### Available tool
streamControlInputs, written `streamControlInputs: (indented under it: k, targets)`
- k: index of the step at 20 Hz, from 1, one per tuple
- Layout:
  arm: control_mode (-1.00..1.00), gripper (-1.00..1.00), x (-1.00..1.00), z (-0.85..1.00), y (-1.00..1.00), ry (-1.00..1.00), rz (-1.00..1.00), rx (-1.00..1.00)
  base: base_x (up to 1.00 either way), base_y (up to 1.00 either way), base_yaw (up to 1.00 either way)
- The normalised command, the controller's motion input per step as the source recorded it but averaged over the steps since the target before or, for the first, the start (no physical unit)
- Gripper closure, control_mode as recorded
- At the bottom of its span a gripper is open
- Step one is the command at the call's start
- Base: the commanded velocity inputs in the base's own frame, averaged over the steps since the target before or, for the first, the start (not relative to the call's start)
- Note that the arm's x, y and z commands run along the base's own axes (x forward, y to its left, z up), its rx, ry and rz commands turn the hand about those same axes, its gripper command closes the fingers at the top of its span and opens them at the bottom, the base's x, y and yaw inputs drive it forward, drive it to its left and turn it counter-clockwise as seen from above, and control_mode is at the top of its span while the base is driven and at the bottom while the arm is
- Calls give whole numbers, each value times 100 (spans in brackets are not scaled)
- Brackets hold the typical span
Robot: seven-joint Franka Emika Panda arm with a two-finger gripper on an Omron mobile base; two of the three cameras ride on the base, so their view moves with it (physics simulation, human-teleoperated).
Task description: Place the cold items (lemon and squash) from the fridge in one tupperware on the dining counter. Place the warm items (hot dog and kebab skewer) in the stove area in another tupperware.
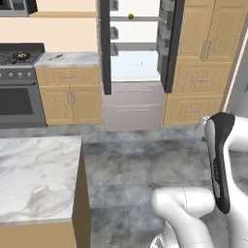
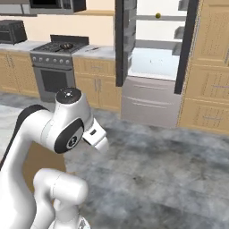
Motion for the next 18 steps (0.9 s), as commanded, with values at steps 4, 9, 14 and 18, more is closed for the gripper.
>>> streamControlInputs:
  k: [4, 9, 14, 18]
  targets:
    - [100, -100, 0, 0, 0, 0, 0, 0, 54, -77, 0]
    - [100, -100, 0, 0, 0, 0, 0, 0, 91, -12, 0]
    - [100, -100, 0, 0, 0, 0, 0, 0, 100, 0, 9]
    - [100, -100, 0, 0, 0, 0, 0, 0, 94, 0, 17]
